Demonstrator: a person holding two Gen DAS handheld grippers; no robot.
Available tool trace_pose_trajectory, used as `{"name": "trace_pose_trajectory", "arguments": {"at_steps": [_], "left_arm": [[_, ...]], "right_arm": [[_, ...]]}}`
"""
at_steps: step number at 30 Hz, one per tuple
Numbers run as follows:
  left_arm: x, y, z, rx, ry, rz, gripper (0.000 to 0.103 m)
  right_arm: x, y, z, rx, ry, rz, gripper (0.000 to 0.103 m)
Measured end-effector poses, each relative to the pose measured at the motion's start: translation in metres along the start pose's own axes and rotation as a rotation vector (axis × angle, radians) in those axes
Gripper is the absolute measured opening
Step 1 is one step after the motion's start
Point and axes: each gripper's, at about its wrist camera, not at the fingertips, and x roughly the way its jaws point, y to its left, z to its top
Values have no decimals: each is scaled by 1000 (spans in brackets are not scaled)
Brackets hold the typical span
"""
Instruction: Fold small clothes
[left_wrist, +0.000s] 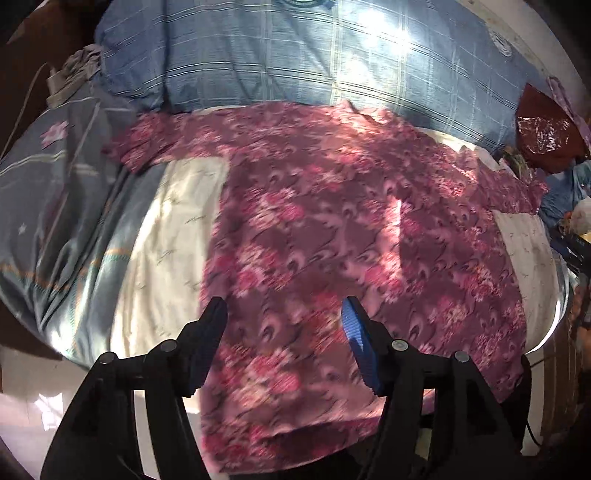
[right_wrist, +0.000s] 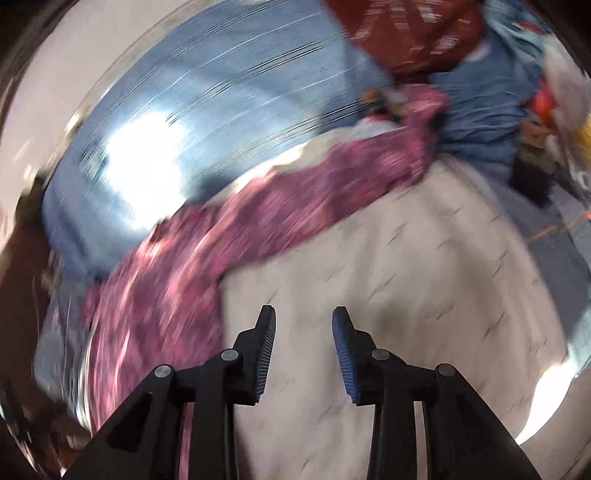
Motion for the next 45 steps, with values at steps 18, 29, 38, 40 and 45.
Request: {"name": "trace_pose_trajectory", "arguments": {"at_steps": [18,29,38,40,45], "left_arm": [[153,-116,78,102,25,-37,74],[119,-73,84,-30,33,-180,74],[86,3,75,-108,-28,-167,74],[83,25,70,-149,-33,-167,74],[81,65,59,-227,-33,-159,74]], "right_arm": [[91,-68,125,183,-209,-205,7],[58,99,89,-142,-175,169,5],[126,293,1,-325,71,418,5],[140,335,-27,-367,123,453,5],[174,390,-93,-496,320,390,16]]}}
